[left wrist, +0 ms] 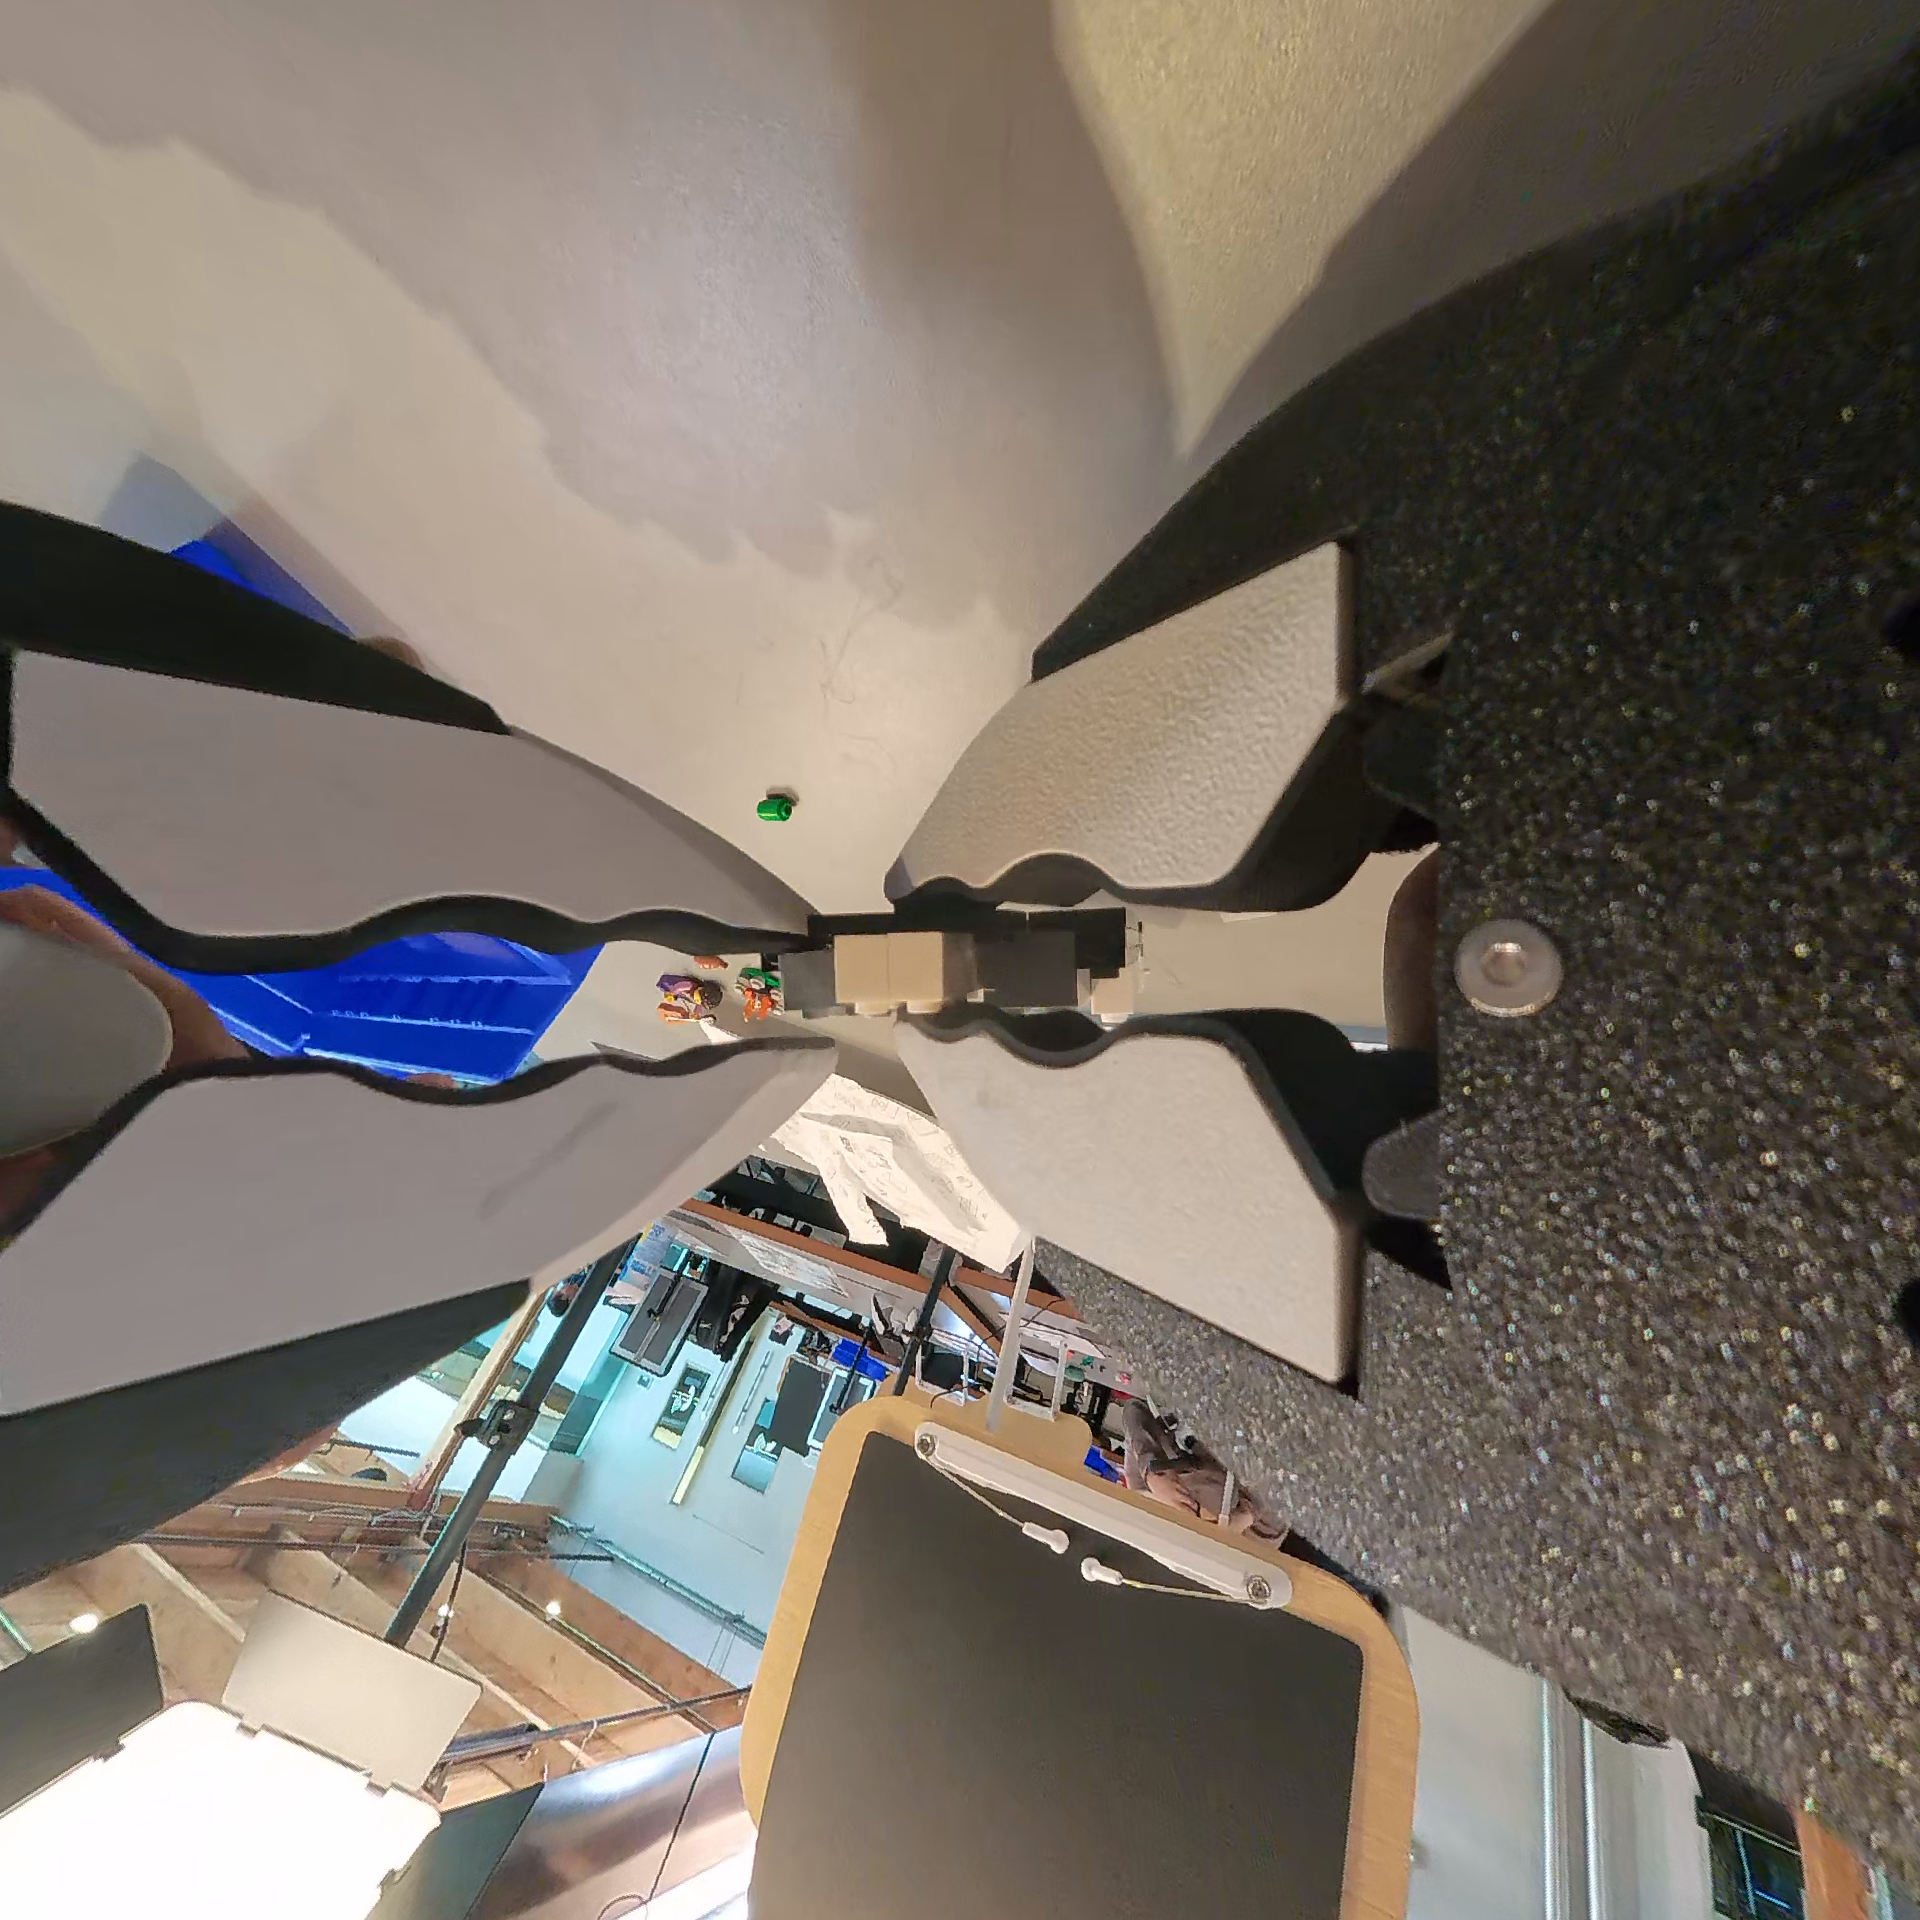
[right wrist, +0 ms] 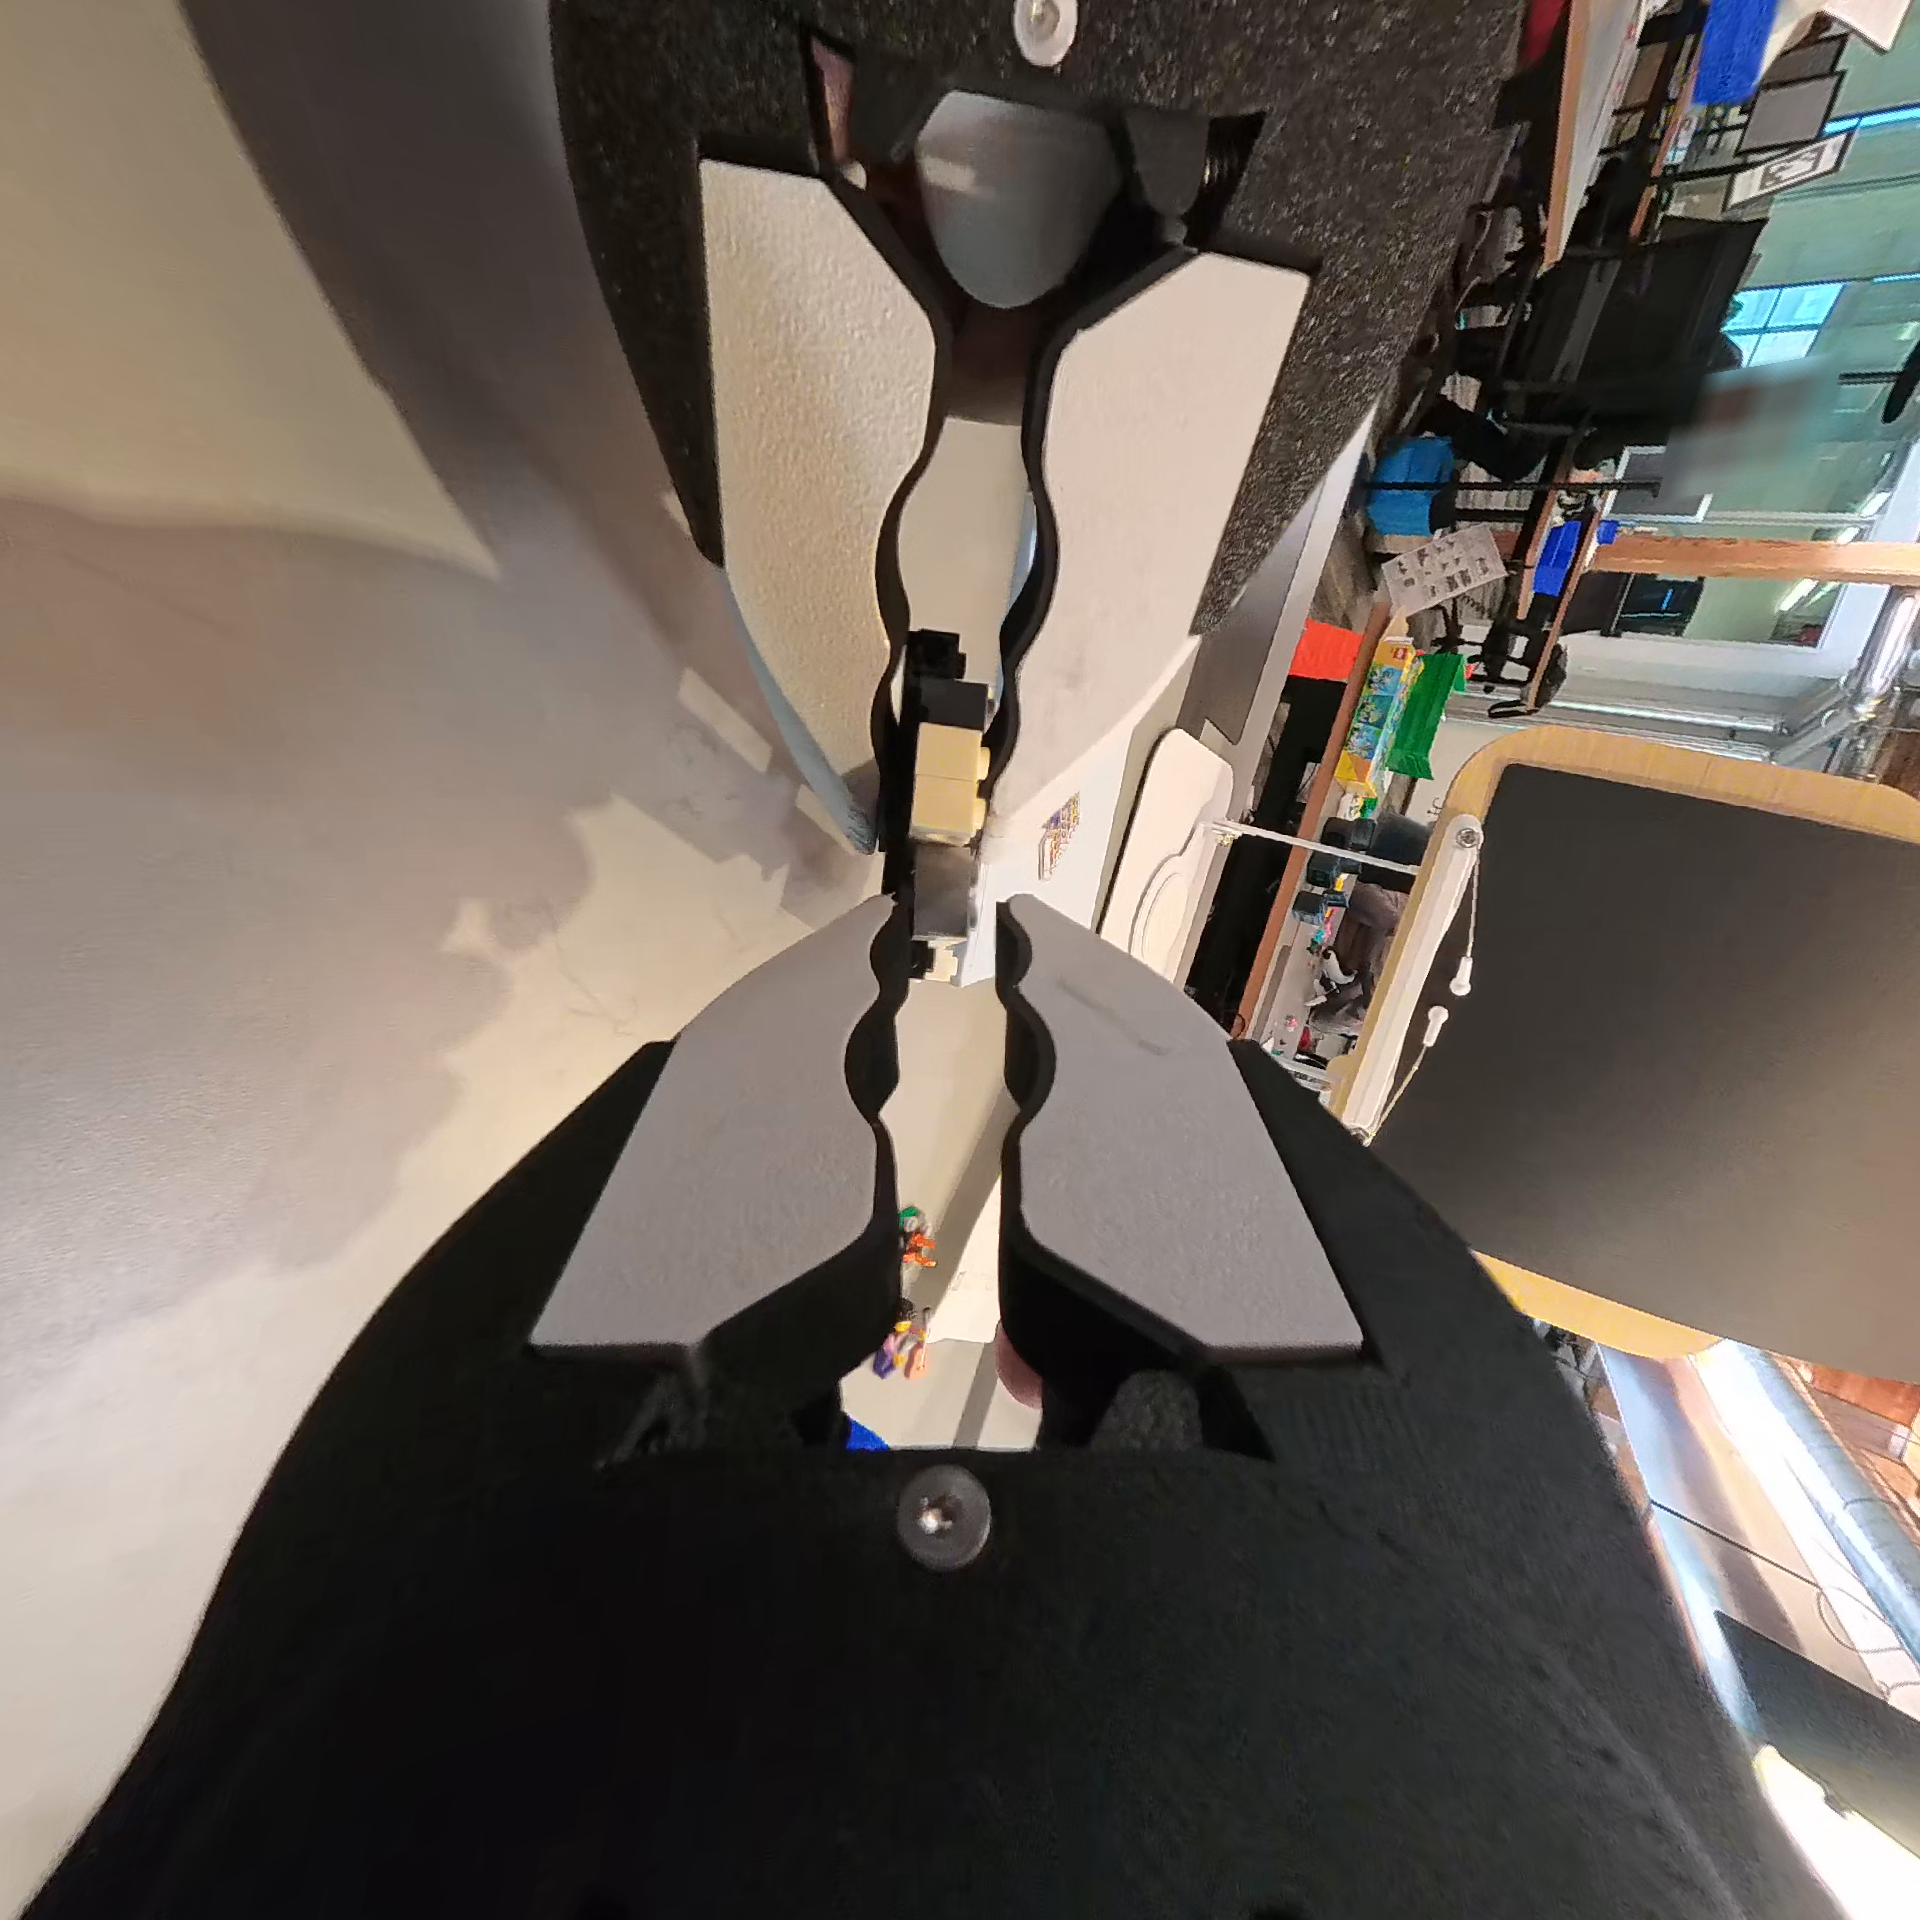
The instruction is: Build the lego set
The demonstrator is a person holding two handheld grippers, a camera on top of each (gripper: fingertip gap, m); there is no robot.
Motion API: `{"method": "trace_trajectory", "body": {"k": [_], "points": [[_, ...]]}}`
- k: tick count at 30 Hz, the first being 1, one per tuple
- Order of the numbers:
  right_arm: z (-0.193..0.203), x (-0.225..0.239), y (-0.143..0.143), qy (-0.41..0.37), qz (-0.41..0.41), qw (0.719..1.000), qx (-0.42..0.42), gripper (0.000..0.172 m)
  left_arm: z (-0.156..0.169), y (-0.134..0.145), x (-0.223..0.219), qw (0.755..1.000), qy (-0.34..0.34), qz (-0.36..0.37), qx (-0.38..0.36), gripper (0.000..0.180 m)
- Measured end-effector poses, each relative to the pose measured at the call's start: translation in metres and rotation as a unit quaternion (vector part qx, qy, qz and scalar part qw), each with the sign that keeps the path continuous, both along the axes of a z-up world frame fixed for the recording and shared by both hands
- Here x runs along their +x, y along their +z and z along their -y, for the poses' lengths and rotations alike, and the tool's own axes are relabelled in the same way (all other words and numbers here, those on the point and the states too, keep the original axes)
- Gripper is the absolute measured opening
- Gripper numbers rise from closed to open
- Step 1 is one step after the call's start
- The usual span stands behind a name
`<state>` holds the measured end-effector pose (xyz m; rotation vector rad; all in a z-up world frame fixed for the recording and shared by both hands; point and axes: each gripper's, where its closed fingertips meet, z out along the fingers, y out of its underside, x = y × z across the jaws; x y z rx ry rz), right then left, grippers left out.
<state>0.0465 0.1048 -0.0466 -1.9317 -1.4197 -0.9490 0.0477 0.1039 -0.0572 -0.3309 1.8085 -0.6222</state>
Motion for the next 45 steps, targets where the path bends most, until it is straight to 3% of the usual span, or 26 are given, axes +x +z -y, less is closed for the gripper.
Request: {"method": "trace_trajectory", "body": {"k": [15,26,34,45], "points": [[0.003,-0.002,0.000,0.035,0.005,0.999,-0.006,0.020,0.003,0.001,0.001,1.000,-0.009,0.000,-0.010,0.015],[0.009,-0.002,0.001,0.057,0.001,0.998,-0.022,0.032,0.003,0.004,0.000,1.000,-0.015,0.004,-0.019,0.015],[0.011,-0.006,0.010,0.049,-0.055,0.997,-0.013,0.031,0.000,0.008,-0.002,0.999,-0.013,0.009,-0.028,0.015],[0.020,-0.010,0.006,0.062,-0.056,0.996,-0.032,0.027,0.001,0.008,-0.003,0.999,-0.015,0.010,-0.033,0.015]]}}
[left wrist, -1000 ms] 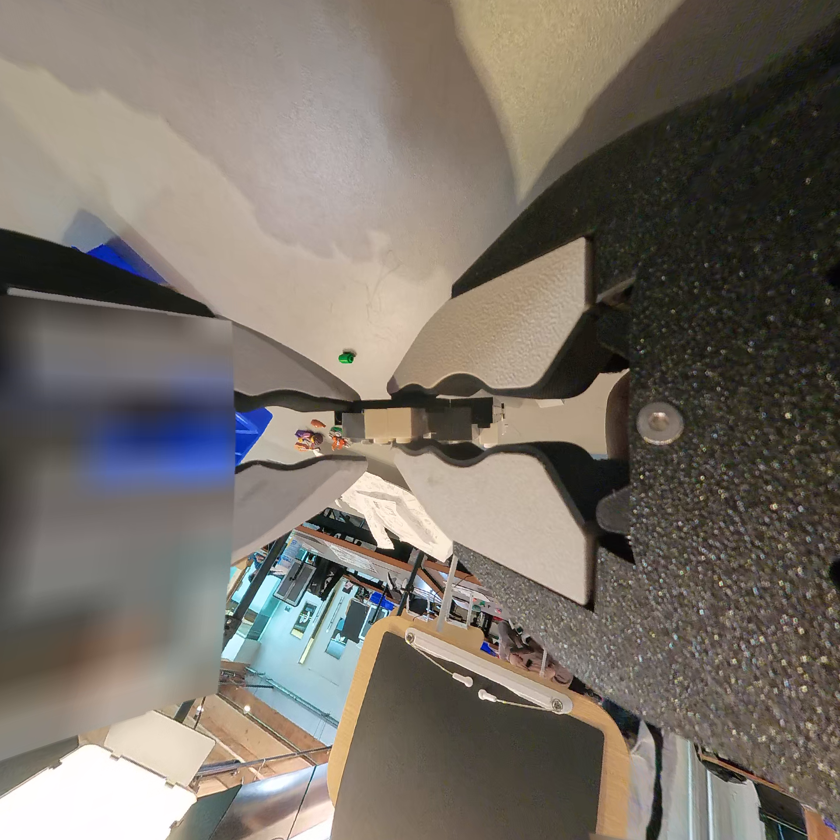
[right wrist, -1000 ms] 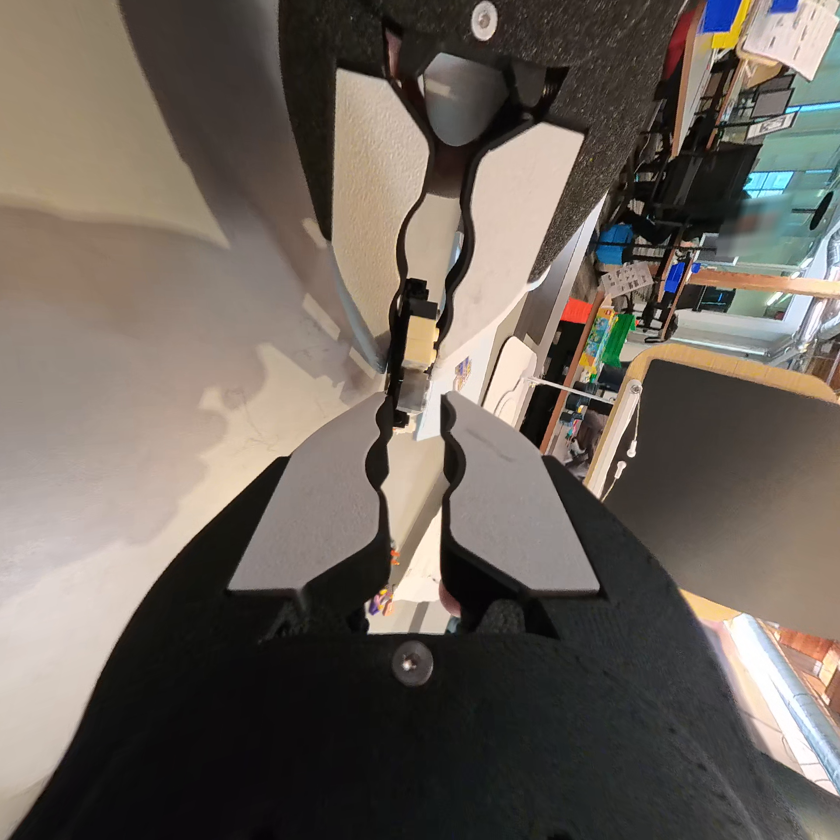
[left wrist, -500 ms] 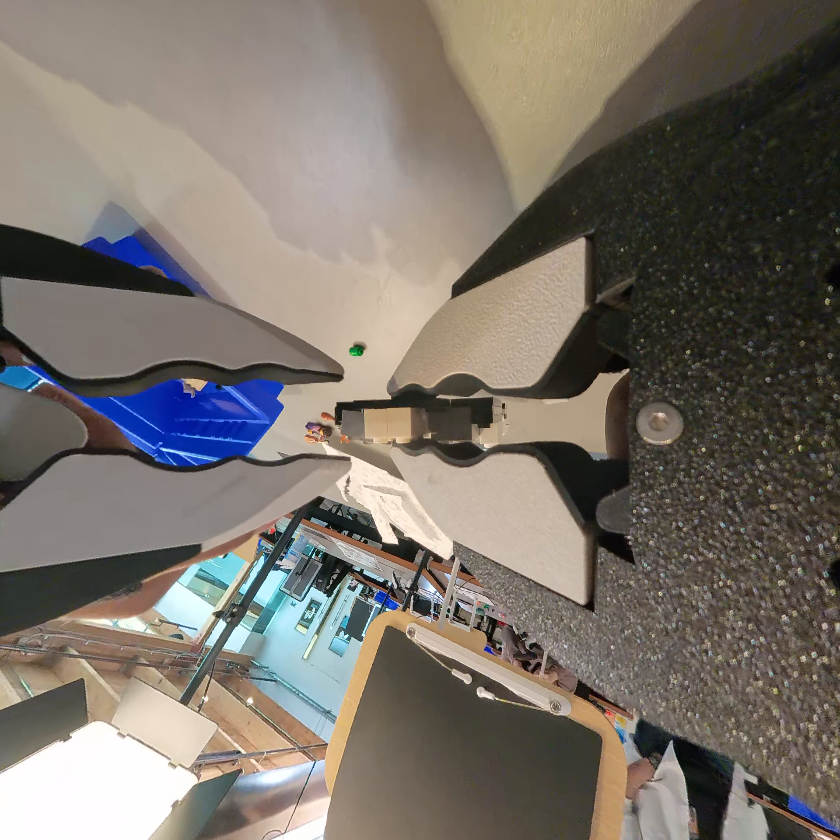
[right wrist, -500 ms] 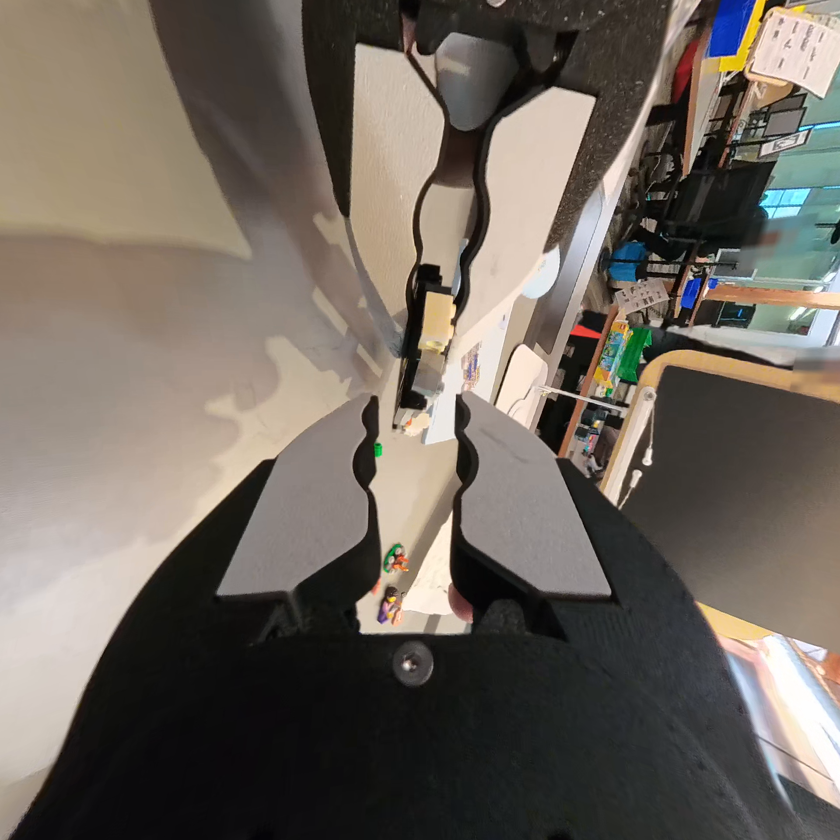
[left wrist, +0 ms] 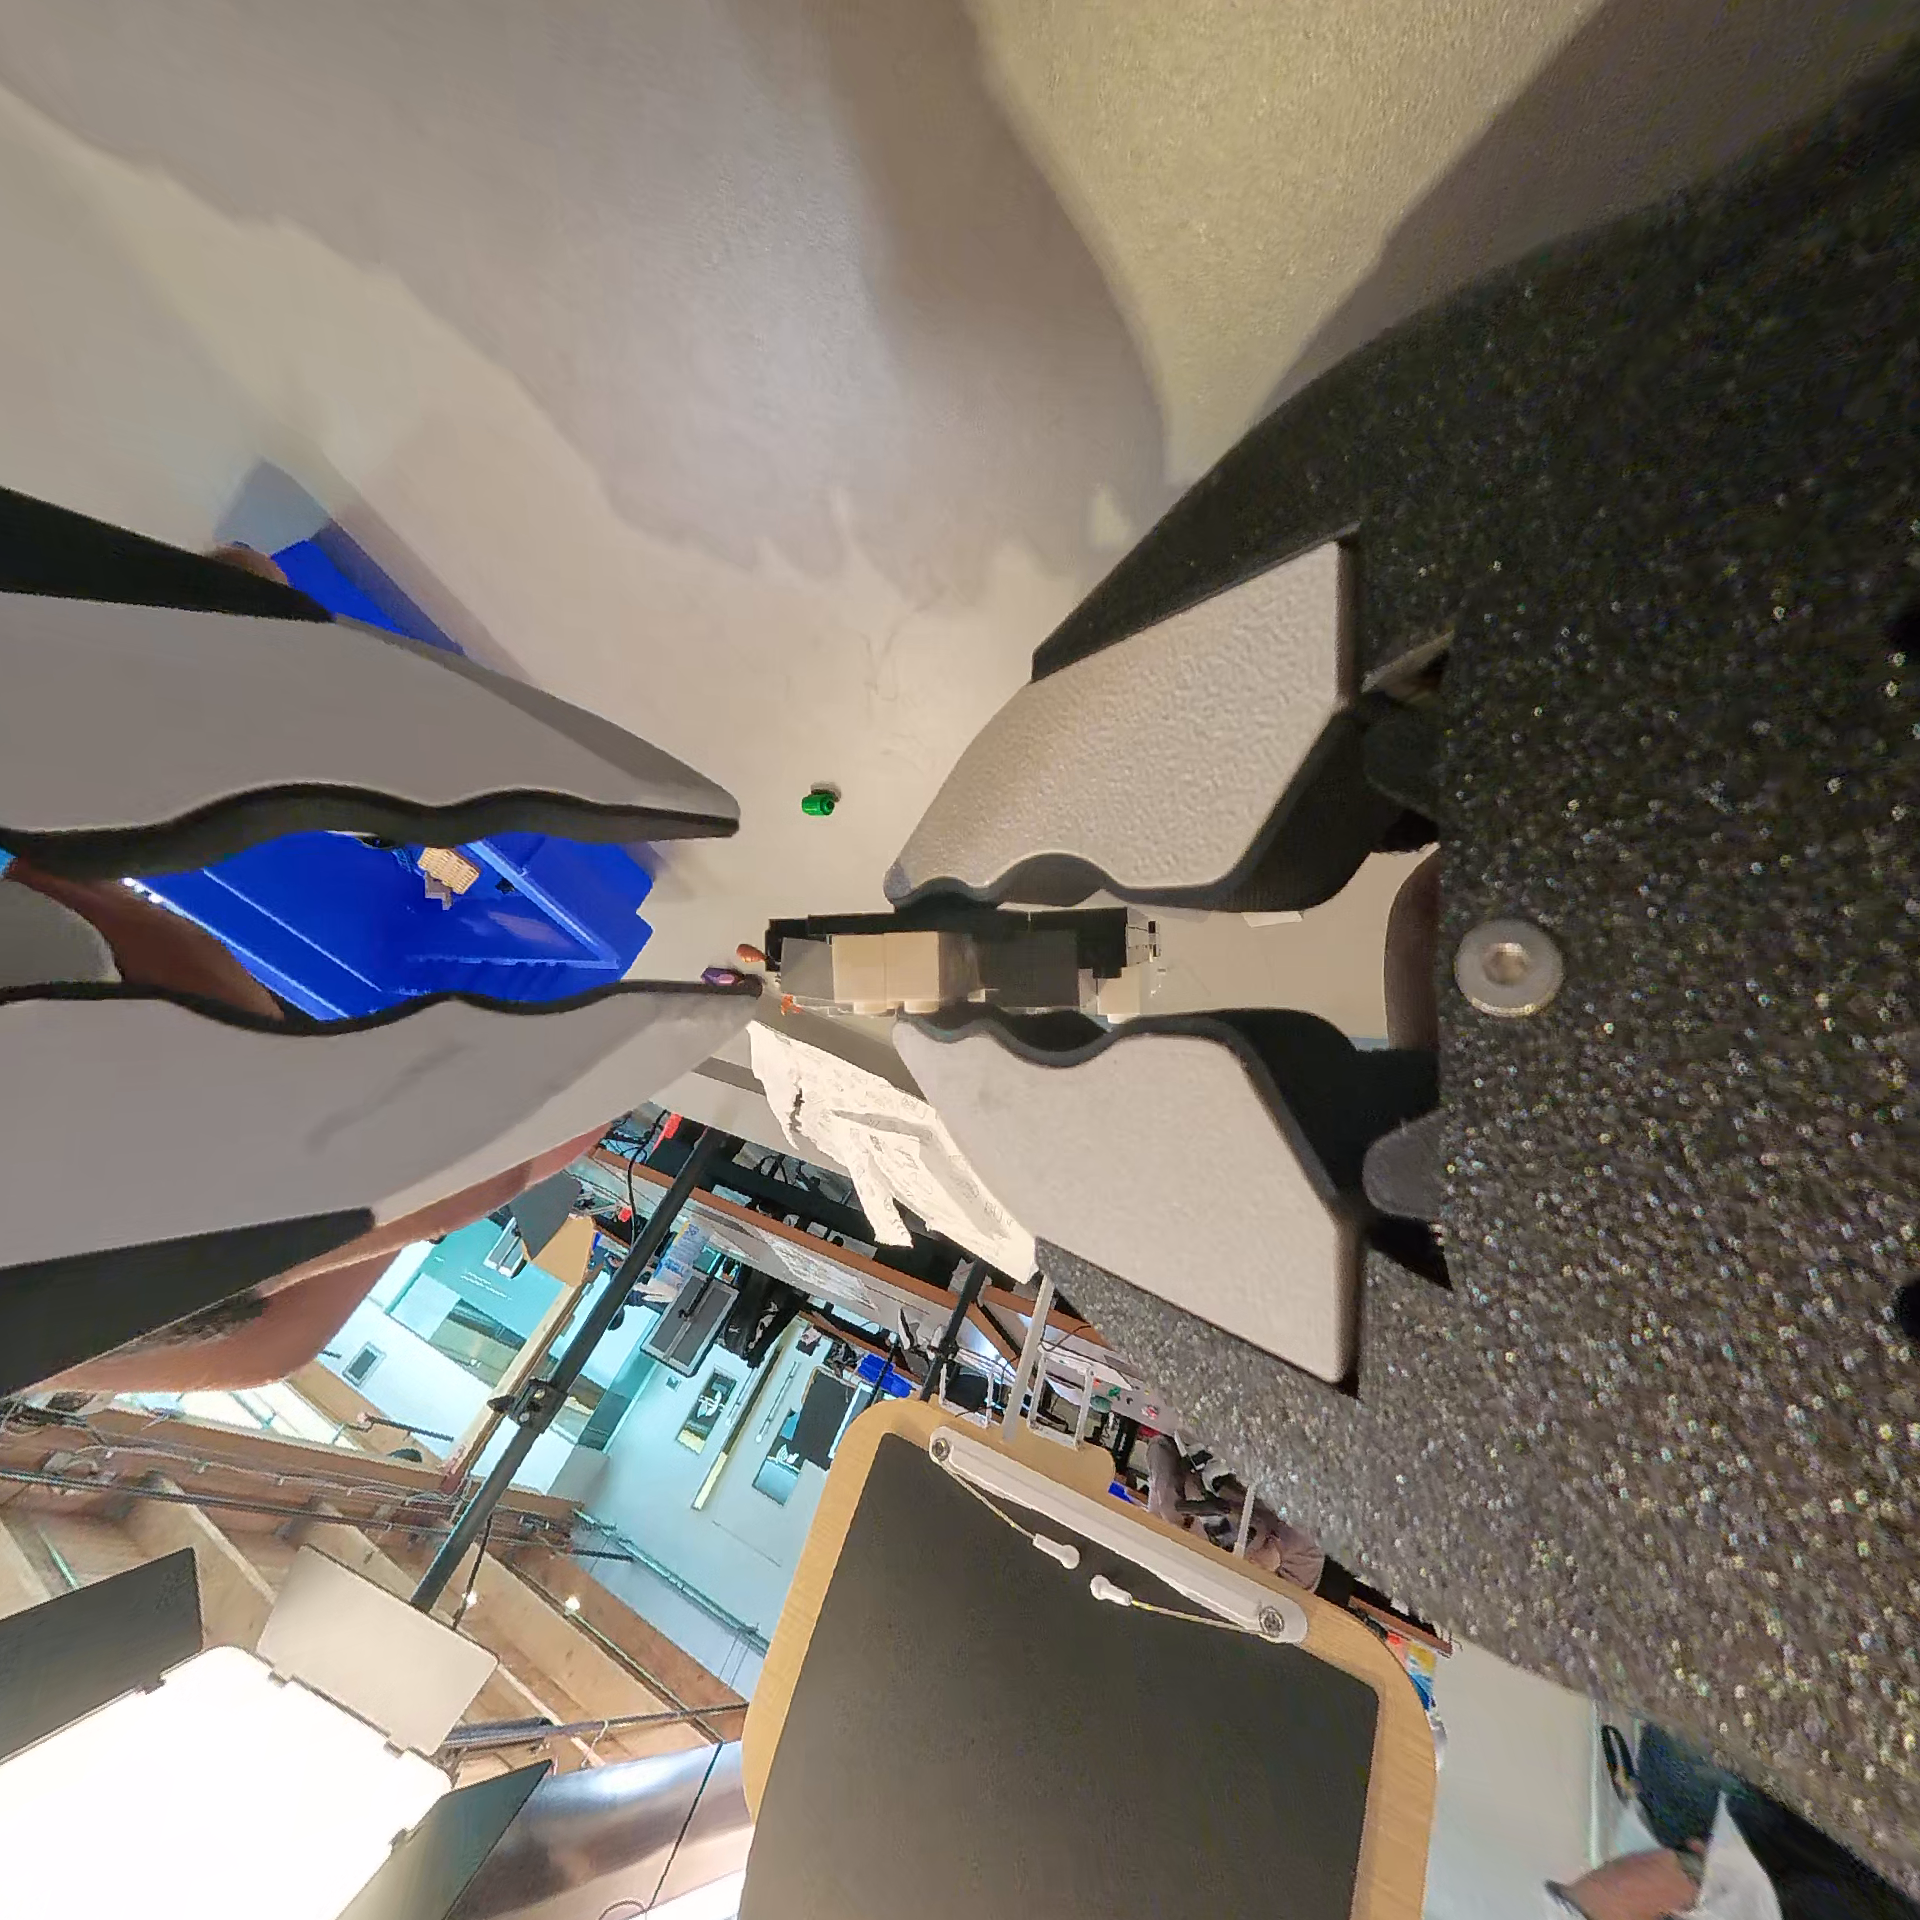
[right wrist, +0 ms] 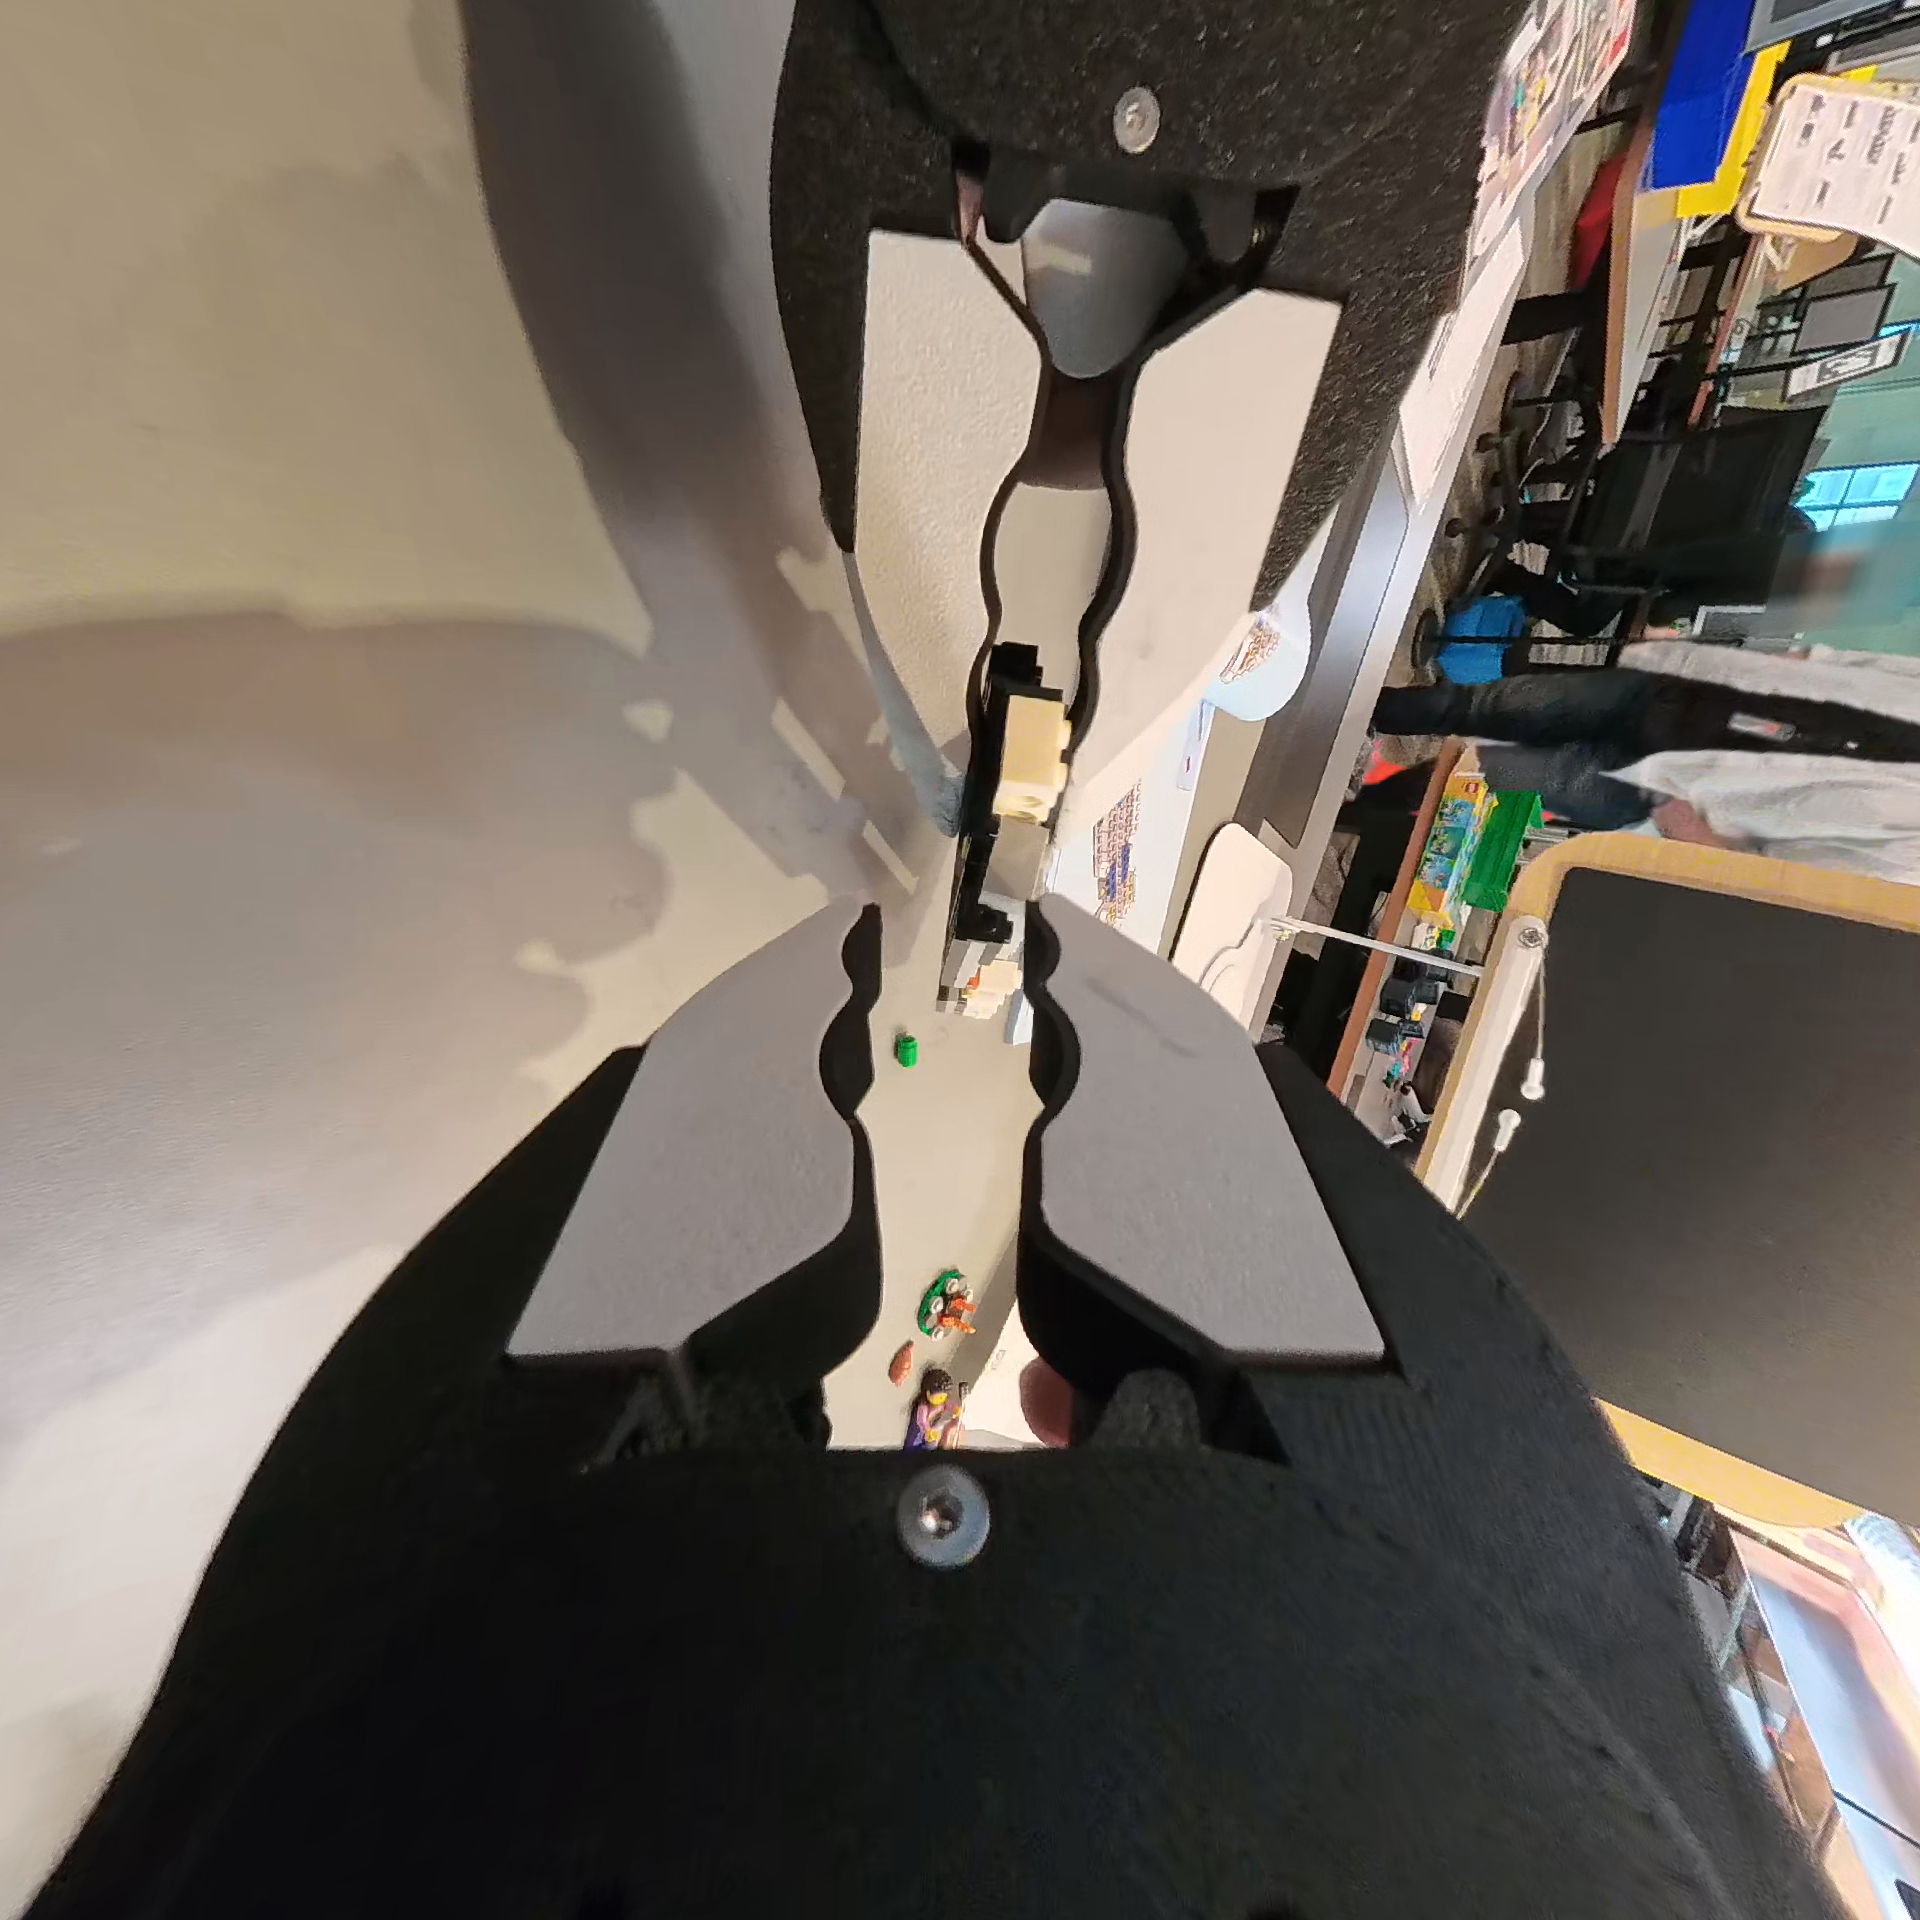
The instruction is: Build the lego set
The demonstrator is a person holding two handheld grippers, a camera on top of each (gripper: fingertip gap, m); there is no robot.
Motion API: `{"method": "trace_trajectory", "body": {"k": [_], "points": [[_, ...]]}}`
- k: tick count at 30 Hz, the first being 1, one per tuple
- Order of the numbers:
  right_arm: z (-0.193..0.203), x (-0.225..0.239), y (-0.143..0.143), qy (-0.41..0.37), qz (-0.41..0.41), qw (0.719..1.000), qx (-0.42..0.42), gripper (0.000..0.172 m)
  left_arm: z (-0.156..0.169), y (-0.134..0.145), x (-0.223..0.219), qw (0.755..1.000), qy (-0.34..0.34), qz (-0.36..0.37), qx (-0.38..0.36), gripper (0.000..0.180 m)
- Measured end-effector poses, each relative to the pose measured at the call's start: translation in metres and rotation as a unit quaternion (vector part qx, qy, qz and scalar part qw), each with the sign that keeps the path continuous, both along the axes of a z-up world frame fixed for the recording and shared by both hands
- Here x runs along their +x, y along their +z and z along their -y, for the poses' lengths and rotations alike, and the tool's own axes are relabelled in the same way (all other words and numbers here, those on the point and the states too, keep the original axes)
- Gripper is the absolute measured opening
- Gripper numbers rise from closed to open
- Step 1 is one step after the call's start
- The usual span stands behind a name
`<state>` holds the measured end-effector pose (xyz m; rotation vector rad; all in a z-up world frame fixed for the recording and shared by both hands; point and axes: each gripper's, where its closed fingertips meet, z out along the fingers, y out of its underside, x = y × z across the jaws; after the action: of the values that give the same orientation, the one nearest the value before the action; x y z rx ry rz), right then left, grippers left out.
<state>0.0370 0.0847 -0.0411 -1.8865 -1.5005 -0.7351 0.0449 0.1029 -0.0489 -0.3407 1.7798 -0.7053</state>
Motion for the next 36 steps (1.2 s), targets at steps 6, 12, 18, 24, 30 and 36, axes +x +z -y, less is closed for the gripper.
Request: {"method": "trace_trajectory", "body": {"k": [6,12,18,24,30,36], "points": [[-0.001,0.001,-0.005,0.000,0.008,1.000,-0.003,0.026,0.001,0.000,-0.001,1.000,-0.003,0.000,0.000,0.015],[-0.001,0.002,-0.005,-0.001,0.011,1.000,-0.003,0.026,0.001,0.000,-0.001,1.000,-0.003,-0.001,-0.001,0.015],[-0.001,0.003,-0.003,-0.003,0.012,1.000,0.000,0.026,0.001,0.002,-0.003,1.000,-0.006,0.000,-0.011,0.015],[-0.001,0.004,0.003,-0.003,0.006,1.000,0.007,0.027,0.001,0.004,-0.004,1.000,-0.012,-0.001,-0.024,0.015],[-0.004,-0.003,0.012,0.024,-0.049,0.998,0.010,0.037,0.003,0.007,-0.007,0.999,-0.026,0.005,-0.024,0.016],[-0.008,-0.009,0.011,0.052,-0.069,0.996,-0.012,0.037,0.003,0.007,-0.008,0.999,-0.030,0.007,-0.014,0.015]]}}
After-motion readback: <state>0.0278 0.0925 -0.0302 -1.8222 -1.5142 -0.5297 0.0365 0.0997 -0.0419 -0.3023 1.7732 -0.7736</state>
